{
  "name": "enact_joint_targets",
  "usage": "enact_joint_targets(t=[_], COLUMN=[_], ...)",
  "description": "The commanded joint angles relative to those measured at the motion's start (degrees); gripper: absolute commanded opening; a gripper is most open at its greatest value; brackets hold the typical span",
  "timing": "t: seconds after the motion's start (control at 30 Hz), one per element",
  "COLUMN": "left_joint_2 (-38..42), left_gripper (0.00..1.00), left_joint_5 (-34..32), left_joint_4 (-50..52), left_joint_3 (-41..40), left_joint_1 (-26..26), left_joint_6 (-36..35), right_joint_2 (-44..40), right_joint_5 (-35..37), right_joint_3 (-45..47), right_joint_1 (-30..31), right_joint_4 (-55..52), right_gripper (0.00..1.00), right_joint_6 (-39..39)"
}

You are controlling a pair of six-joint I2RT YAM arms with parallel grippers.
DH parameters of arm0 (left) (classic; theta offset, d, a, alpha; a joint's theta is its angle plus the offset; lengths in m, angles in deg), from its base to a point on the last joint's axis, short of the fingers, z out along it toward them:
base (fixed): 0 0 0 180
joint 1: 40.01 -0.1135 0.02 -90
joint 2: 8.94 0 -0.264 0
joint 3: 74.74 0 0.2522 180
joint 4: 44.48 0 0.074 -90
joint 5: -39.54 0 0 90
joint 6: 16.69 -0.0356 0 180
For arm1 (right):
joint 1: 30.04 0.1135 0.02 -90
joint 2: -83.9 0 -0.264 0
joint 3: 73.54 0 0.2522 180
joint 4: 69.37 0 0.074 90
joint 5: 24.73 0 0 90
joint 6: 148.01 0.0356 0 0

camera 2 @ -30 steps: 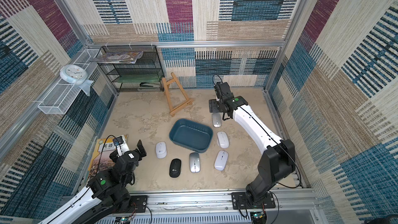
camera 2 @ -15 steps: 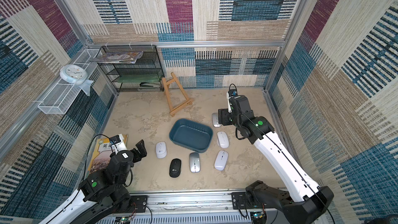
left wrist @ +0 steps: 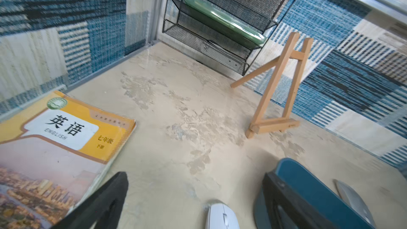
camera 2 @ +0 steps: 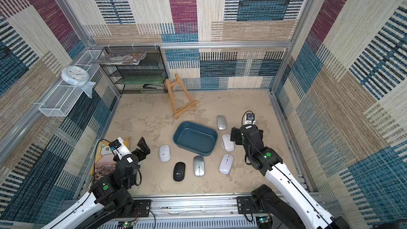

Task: Take out the mouse from the storage box
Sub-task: Reset both arms

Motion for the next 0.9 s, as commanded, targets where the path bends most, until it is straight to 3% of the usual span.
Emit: enact_joint_targets(t=[0.0, 0.1, 0.23, 0.3, 0.37, 0.57, 0.67, 0.77, 0.87], left_joint_2=[-5.14, -12.61, -22.88, -25.77, -27.41, -33.29, -38.47, -42.16, -43.68], left_gripper=[0.99, 0.99, 0.99, 0.99, 0.99, 0.99, 0.99, 0.99, 0.99], left_joint_5=[-8.49, -4.95, 3.03, 11.33, 14.60, 4.16, 4.30, 5.11, 7.94], left_joint_4=[-16.12, -31.28, -30.28, -40.08, -42.90, -32.22, -29.18, -32.99, -34.20], left_joint_3=[-0.82, -1.42, 5.66, 4.15, 4.25, 9.03, 11.63, 10.45, 8.51], left_joint_1=[-0.35, -2.94, -9.29, -12.64, -15.62, -22.02, -24.18, -26.06, -28.35], left_joint_6=[-3.83, -8.24, -13.23, -20.05, -23.46, -27.51, -30.02, -33.99, -33.45], right_joint_2=[-4.44, -9.16, -13.13, -13.76, -13.92, -13.77, -12.80, -11.15, -9.93], right_joint_5=[-1.15, -3.76, -5.47, -5.15, -4.21, -3.10, -2.49, -0.96, -0.72], right_joint_3=[5.54, 10.85, 14.08, 14.70, 14.91, 16.66, 17.12, 16.48, 16.07], right_joint_1=[0.03, 0.09, 0.09, 0.05, 0.03, 0.03, 0.07, 0.06, 0.06], right_joint_4=[14.04, 21.61, 26.36, 26.65, 25.97, 27.12, 28.93, 29.92, 30.71], right_gripper=[0.99, 0.99, 0.99, 0.99, 0.99, 0.99, 0.99, 0.99, 0.99], right_joint_6=[-3.18, -4.92, -7.45, -8.02, -7.84, -10.08, -11.32, -11.73, -13.87])
